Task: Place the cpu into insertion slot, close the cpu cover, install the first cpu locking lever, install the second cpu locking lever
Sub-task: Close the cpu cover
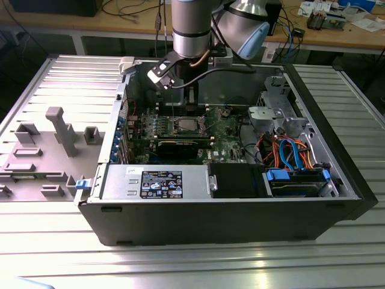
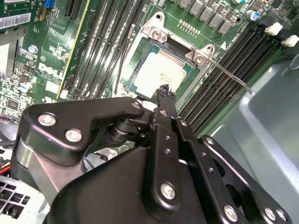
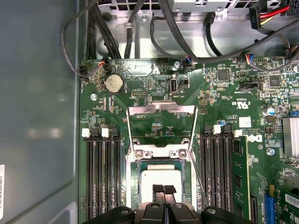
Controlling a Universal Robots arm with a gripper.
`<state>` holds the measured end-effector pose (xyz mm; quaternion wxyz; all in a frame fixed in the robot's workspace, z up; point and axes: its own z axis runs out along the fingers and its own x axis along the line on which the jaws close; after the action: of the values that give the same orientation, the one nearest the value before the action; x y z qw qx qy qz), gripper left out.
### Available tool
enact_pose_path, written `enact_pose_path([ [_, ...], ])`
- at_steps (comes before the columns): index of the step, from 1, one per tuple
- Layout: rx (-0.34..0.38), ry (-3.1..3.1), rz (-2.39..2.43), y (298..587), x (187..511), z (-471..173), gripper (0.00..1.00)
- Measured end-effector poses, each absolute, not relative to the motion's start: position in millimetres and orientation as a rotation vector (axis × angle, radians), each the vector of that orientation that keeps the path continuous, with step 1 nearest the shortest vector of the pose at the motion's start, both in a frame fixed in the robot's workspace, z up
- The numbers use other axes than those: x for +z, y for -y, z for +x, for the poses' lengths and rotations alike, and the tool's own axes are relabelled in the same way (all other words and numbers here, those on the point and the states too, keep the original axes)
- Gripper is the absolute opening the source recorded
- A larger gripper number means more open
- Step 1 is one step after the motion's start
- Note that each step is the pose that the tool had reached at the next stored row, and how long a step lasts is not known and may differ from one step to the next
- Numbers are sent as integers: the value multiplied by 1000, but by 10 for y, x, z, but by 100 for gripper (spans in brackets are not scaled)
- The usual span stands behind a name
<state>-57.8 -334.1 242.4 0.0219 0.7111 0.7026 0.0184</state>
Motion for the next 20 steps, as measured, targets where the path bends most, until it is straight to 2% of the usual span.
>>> enact_pose_path([
  [20,57,-2177,2203,3341,2522,-578,11],
])
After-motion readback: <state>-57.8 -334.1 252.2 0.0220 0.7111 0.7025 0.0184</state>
